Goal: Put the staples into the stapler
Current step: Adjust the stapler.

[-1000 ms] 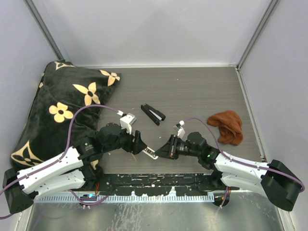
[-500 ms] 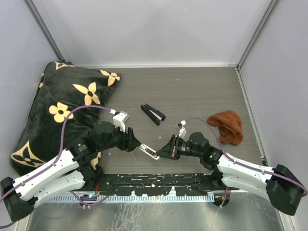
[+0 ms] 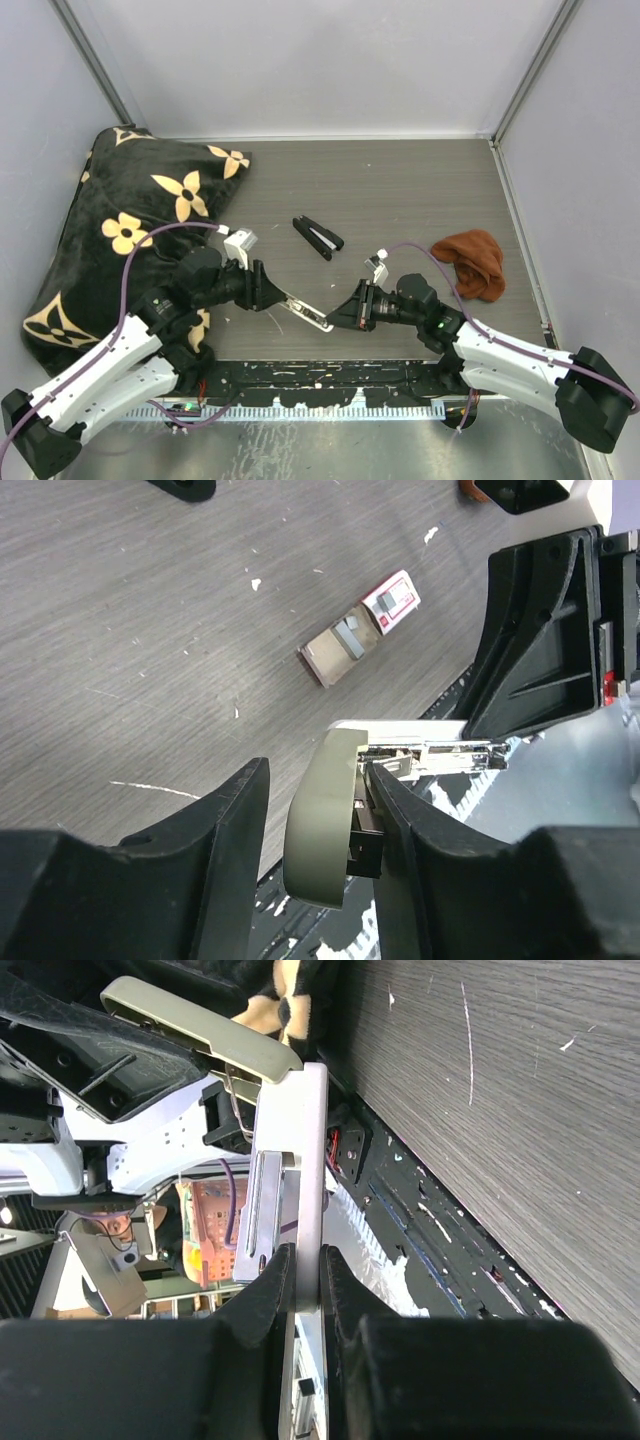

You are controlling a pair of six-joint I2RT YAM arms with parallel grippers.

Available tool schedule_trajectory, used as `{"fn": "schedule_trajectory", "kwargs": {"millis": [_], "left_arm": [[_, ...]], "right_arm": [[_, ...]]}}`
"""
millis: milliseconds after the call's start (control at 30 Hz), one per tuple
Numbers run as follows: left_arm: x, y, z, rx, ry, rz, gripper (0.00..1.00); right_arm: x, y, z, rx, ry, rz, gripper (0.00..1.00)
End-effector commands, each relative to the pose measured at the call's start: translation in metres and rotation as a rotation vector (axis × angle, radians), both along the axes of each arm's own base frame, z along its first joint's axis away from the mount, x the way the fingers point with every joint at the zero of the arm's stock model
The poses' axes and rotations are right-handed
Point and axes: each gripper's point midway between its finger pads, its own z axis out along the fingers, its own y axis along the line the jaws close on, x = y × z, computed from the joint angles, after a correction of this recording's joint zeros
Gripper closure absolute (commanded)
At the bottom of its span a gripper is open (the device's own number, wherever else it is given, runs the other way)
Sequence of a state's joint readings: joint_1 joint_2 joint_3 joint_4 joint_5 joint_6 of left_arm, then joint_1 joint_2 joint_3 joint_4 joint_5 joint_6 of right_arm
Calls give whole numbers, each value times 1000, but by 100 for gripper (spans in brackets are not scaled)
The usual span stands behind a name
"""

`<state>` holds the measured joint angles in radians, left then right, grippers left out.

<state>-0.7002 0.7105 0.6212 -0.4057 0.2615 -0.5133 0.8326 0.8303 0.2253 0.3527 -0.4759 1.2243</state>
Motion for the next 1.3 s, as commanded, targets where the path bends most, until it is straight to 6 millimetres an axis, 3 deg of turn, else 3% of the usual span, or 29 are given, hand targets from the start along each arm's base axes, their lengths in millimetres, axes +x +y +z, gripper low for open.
{"fn": "schedule_trajectory", "kwargs": {"millis": [0, 233, 433, 700, 967, 1267], "left_arm": [[-8, -9, 8, -94, 33, -75, 56], [-18, -21, 13, -199, 106, -186, 74], [-15, -18, 8, -170, 119, -182, 99], [-2, -4, 12, -86, 90, -123, 100], [12, 8, 2, 104, 98, -110, 100], [25, 4, -13, 291, 55, -99, 100]], "right_arm": [[3, 4, 42, 103, -99, 20, 99], [2, 4, 45, 110, -107, 26, 99], [3, 4, 42, 105, -118, 27, 99], [10, -2, -6, -30, -223, 20, 99], [16, 14, -7, -49, -265, 91, 82], [13, 26, 17, 25, -303, 163, 64]]}}
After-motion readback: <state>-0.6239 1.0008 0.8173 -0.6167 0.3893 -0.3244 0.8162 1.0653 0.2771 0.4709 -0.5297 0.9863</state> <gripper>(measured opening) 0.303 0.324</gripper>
